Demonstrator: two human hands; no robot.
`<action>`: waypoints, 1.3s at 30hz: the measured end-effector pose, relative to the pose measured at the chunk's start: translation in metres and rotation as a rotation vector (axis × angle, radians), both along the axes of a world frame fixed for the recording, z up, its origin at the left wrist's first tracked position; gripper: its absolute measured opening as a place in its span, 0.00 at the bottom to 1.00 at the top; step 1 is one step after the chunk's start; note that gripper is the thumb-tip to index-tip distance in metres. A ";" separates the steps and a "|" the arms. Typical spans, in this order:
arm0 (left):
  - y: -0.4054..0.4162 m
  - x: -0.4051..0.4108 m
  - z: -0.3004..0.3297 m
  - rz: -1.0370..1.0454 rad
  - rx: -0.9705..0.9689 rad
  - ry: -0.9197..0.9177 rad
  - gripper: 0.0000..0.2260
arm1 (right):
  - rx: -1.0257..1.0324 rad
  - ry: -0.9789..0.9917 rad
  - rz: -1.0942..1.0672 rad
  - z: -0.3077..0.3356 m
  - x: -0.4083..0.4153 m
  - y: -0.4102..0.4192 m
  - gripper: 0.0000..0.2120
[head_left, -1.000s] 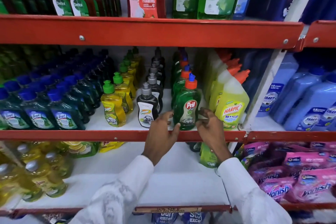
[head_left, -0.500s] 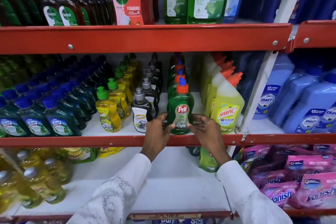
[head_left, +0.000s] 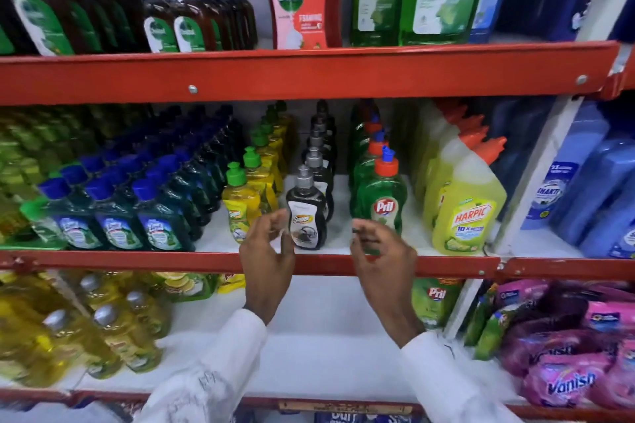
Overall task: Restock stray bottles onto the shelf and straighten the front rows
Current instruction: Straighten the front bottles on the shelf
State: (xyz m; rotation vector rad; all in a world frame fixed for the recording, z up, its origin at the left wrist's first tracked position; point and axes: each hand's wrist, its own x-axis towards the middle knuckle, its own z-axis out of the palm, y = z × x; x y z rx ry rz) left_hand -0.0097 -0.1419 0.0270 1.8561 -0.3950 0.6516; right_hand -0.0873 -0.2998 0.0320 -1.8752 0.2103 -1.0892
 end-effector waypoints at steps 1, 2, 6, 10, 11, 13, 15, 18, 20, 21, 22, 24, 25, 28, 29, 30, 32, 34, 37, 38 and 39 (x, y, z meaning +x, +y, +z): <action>0.003 0.008 0.000 -0.027 0.057 0.039 0.16 | -0.026 0.066 0.048 -0.002 0.009 0.010 0.13; 0.006 0.015 0.001 -0.057 0.131 0.078 0.20 | -0.049 0.126 0.078 -0.004 0.019 0.018 0.15; 0.009 0.038 -0.003 -0.196 0.347 0.209 0.26 | -0.136 0.288 0.089 -0.006 0.048 0.028 0.18; 0.011 0.042 0.003 -0.296 0.348 0.219 0.16 | -0.181 0.345 0.058 -0.003 0.055 0.027 0.16; 0.011 0.041 0.005 -0.306 0.313 0.209 0.15 | -0.170 0.345 0.060 -0.003 0.055 0.026 0.17; 0.010 0.039 0.005 -0.305 0.258 0.197 0.14 | -0.145 0.339 0.074 -0.005 0.054 0.026 0.17; 0.008 0.036 0.005 -0.298 0.220 0.202 0.13 | -0.142 0.340 0.074 -0.008 0.054 0.025 0.19; 0.006 0.035 0.003 -0.335 0.178 0.211 0.13 | -0.142 0.334 0.054 -0.009 0.053 0.023 0.19; 0.004 0.036 0.001 -0.351 0.165 0.216 0.13 | -0.132 0.342 0.041 -0.009 0.052 0.022 0.19; 0.004 0.037 0.000 -0.353 0.165 0.219 0.14 | -0.130 0.347 0.035 -0.009 0.052 0.021 0.19; 0.003 0.038 -0.002 -0.348 0.170 0.217 0.14 | -0.132 0.350 0.030 -0.009 0.051 0.021 0.19; 0.002 0.038 -0.003 -0.336 0.183 0.212 0.15 | -0.130 0.351 0.033 -0.009 0.051 0.021 0.19; 0.001 0.039 -0.003 -0.333 0.186 0.216 0.15 | -0.123 0.348 0.037 -0.009 0.051 0.021 0.19; 0.002 0.038 -0.003 -0.318 0.189 0.221 0.16 | -0.107 0.341 0.054 -0.011 0.051 0.020 0.19; 0.003 0.037 -0.002 -0.309 0.191 0.218 0.16 | -0.102 0.340 0.061 -0.011 0.052 0.020 0.20; 0.003 0.037 -0.002 -0.306 0.191 0.213 0.16 | -0.095 0.338 0.068 -0.012 0.053 0.020 0.20; 0.004 0.035 0.000 -0.306 0.197 0.207 0.16 | -0.076 0.326 0.073 -0.011 0.052 0.022 0.20; 0.010 0.032 0.000 -0.302 0.179 0.214 0.16 | -0.023 0.278 0.037 -0.010 0.048 0.026 0.19; 0.029 0.025 -0.006 -0.187 0.013 0.190 0.09 | 0.135 0.034 -0.121 -0.005 0.035 0.040 0.14; 0.038 0.022 -0.006 -0.123 -0.066 0.166 0.07 | 0.165 -0.046 -0.153 -0.002 0.032 0.046 0.12; 0.044 0.020 -0.005 -0.066 -0.147 0.142 0.06 | 0.175 -0.086 -0.152 0.000 0.032 0.053 0.10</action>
